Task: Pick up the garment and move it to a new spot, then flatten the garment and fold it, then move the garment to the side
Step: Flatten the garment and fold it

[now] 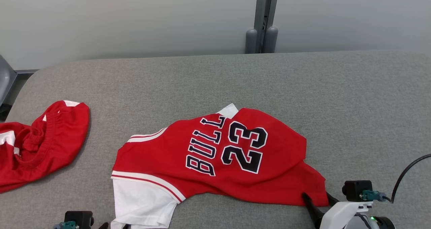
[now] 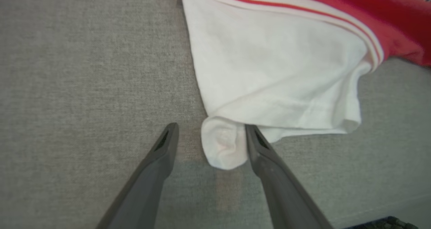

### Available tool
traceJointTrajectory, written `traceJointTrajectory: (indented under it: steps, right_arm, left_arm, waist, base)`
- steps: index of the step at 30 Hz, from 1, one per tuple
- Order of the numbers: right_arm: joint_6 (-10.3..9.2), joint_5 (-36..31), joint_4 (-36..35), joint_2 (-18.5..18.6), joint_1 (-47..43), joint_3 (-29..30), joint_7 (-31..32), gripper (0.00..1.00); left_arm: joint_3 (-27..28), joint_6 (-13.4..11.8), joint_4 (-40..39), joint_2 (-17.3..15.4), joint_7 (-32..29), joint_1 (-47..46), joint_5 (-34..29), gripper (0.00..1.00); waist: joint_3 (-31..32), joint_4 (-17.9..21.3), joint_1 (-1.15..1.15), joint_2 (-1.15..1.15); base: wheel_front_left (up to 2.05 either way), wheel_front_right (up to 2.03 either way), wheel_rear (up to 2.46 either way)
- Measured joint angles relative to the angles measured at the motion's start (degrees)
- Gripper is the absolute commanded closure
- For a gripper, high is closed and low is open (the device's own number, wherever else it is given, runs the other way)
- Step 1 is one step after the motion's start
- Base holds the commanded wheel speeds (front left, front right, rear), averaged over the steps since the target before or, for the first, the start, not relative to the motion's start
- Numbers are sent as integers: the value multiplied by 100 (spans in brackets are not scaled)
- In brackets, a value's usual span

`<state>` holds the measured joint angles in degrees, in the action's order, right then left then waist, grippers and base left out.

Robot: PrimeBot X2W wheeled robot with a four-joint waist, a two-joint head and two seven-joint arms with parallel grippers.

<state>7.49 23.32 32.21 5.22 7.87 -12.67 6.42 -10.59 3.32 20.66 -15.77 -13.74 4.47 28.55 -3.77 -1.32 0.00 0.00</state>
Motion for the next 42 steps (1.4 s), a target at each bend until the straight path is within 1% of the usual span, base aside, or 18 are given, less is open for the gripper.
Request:
traceJointTrajectory:
  steps: [1,2,3,4,5,6,12,15,19,24,28,30,32,33,35,37,39,42]
  right_arm:
    - [0,29,36,-2,14,-9,0,4]
    - [0,46,68,-3,23,-15,-14,22]
    - [-1,55,108,-2,38,-15,-18,44]
    - [-2,66,137,3,48,-14,-24,65]
    - [-2,85,164,3,52,-15,-36,93]
    - [-1,90,182,1,52,-25,-43,100]
    - [0,143,133,5,64,-76,-261,100]
    - [0,344,-99,11,23,-75,-319,100]
    - [-1,587,-675,151,-160,53,-344,100]
    - [0,833,-1669,274,-442,201,-178,100]
    - [0,1004,-2476,259,-492,310,-129,100]
    - [0,1005,-2599,258,-481,316,-66,100]
    - [0,1035,-2770,260,-339,323,46,100]
    - [-1,1036,-2896,268,-14,360,110,100]
    - [-1,1054,-2921,259,191,378,135,100]
    - [0,1079,-2896,268,619,408,197,100]
    - [-1,1361,-2804,207,1098,403,320,100]
    - [-1,1474,-2553,266,1946,388,439,100]
  left_arm:
    - [-11,16,71,7,24,-41,-2,0]
    - [-25,24,131,11,45,-64,-2,4]
    - [-40,49,194,18,68,-101,-1,49]
    - [-48,65,244,19,68,-132,14,63]
    - [-56,74,286,19,79,-152,23,95]
    - [-59,96,328,13,93,-173,26,100]
    - [-92,175,407,12,254,-233,91,100]
    - [5,165,162,-75,325,-211,141,100]
    - [113,44,-505,-241,303,27,156,100]
    - [238,-198,-1563,-441,84,290,136,100]
    - [246,-238,-2204,-610,-166,324,118,100]
    - [255,-234,-2315,-680,-246,233,119,100]
    - [264,-177,-2466,-900,-448,-44,53,100]
    - [299,-74,-2553,-1088,-617,-496,26,100]
    - [297,-4,-2532,-1162,-720,-764,42,100]
    - [298,131,-2387,-1272,-871,-1327,186,100]
    - [231,246,-2193,-1383,-1053,-1927,314,100]
    - [131,336,-1804,-1494,-1198,-2948,497,100]
  waist:
    - [1,-7,0,0]
    - [4,-13,0,0]
    - [10,-20,0,0]
    - [15,-29,0,0]
    - [20,-37,0,0]
    - [25,-46,0,0]
    - [92,-86,0,0]
    - [182,-107,0,0]
    - [309,-132,0,0]
    - [407,-114,0,0]
    - [414,-51,0,0]
    - [395,-41,0,0]
    - [336,-19,0,0]
    - [243,3,0,0]
    - [187,16,0,0]
    - [56,42,0,0]
    - [-105,73,0,0]
    - [-397,113,0,0]
  base:
    - [0,0,0]
    - [0,0,0]
    - [0,0,0]
    - [0,0,0]
    - [0,0,0]
    - [0,0,0]
    - [0,0,0]
    - [0,0,0]
    - [0,0,0]
    - [0,0,0]
    - [0,0,0]
    - [0,0,0]
    - [0,0,0]
    - [0,0,0]
    - [0,0,0]
    - [0,0,0]
    - [0,0,0]
    - [0,0,0]
